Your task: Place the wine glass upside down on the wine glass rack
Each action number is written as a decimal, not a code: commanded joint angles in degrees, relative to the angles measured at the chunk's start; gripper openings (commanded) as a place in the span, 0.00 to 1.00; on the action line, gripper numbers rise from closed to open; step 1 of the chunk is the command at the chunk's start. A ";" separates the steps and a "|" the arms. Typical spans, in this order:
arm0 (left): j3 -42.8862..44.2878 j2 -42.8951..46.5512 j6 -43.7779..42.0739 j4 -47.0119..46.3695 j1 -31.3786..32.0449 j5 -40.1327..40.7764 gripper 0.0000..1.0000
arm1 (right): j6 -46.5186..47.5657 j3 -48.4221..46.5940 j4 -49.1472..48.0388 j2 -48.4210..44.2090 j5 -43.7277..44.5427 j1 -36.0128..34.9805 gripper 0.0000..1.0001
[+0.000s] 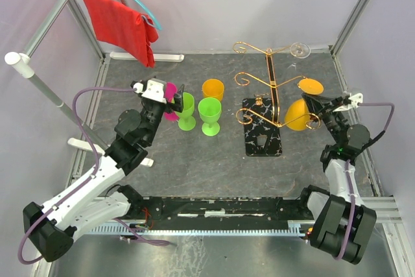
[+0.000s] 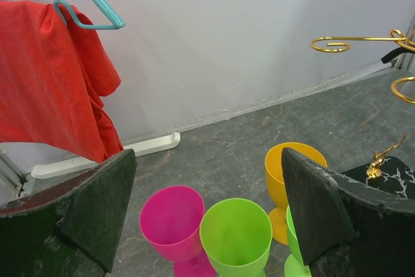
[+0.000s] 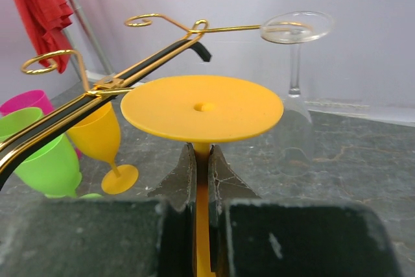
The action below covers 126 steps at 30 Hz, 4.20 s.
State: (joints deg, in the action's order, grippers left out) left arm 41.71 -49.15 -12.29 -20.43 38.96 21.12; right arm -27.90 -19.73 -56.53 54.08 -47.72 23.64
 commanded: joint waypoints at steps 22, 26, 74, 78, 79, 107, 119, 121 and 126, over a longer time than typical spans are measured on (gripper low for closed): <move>-1.64 -0.51 2.30 -5.86 -0.38 1.82 0.99 | 9.97 -2.82 -2.05 6.49 6.69 -9.45 0.01; -1.64 -0.79 2.24 -5.94 -0.39 1.78 0.99 | 11.13 -2.67 -1.27 6.88 11.05 -9.72 0.01; -1.71 -2.27 1.92 -7.66 -0.46 0.85 0.99 | 21.42 3.78 9.84 -3.40 28.13 -9.77 0.01; -1.79 -2.19 2.12 -7.79 -0.46 0.85 0.99 | 21.90 4.43 13.14 -7.46 26.36 -9.80 0.02; -1.85 -2.04 2.19 -7.79 -0.42 0.88 0.99 | 22.06 4.58 14.15 -8.60 25.79 -9.80 0.03; -2.16 -1.96 2.96 -7.00 -0.46 0.89 0.99 | 22.65 6.38 22.71 -19.01 30.48 -9.81 0.45; -1.90 -2.36 2.15 -6.48 -0.55 0.87 0.99 | 22.85 6.44 26.56 -19.52 36.66 -9.34 0.53; -1.97 -2.42 2.09 -6.38 -0.55 0.85 0.99 | 22.78 6.01 27.19 -19.83 37.77 -8.84 0.53; -1.77 -2.69 1.94 -6.37 -0.72 0.72 0.99 | 22.89 3.62 29.73 -19.43 43.08 -7.29 0.51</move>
State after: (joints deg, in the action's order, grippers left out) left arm 39.24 -51.72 -11.38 -24.58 38.61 22.13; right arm -5.65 -13.23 -27.66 34.68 -9.67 15.16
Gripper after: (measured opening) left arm 0.993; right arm 0.519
